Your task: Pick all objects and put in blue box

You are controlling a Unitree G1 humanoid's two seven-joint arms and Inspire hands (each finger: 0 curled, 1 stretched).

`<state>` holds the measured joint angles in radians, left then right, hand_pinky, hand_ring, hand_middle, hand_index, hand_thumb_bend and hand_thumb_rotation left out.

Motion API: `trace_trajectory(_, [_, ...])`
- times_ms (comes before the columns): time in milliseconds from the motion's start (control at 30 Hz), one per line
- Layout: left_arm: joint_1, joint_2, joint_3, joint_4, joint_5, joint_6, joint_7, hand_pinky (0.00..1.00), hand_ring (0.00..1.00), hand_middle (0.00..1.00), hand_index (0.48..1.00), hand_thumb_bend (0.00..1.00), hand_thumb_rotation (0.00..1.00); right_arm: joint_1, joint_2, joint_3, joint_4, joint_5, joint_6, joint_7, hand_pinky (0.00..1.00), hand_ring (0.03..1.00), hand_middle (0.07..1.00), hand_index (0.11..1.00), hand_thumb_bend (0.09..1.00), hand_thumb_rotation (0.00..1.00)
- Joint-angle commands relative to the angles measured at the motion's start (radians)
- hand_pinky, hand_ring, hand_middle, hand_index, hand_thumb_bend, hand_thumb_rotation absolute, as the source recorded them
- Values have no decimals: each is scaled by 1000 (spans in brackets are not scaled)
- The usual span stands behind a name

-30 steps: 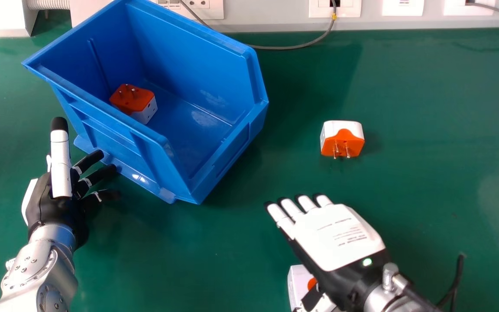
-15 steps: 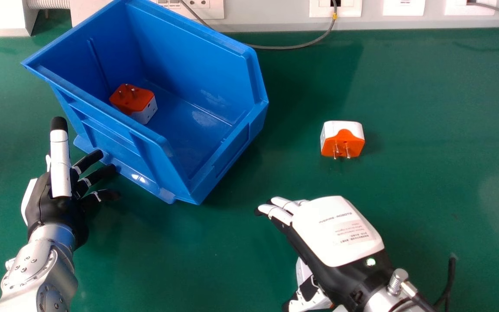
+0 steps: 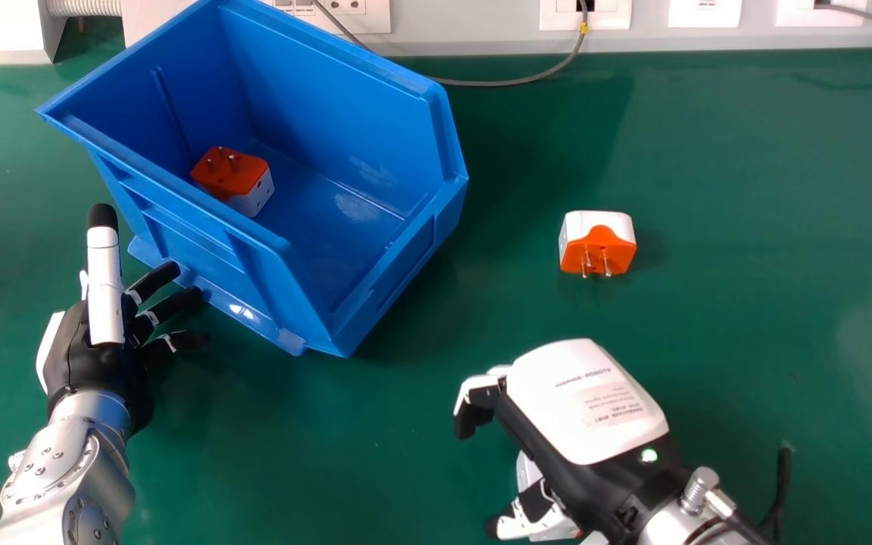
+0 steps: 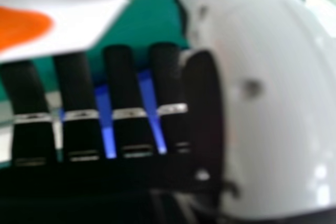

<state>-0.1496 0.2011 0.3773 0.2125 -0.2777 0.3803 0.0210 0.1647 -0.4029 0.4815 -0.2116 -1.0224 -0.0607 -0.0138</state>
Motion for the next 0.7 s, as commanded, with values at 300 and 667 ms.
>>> trace_trajectory(300, [13, 0, -2, 18, 7, 21, 10, 638, 727, 825, 889, 872, 939, -49, -1, -27, 86, 22, -157, -233, 346, 493, 543, 497, 506, 4])
trace_trajectory(667, [15, -4, 0, 10, 1, 23, 12, 637, 723, 825, 888, 872, 939, -78, 19, -58, 166, 93, -295, -400, 356, 489, 537, 479, 499, 1])
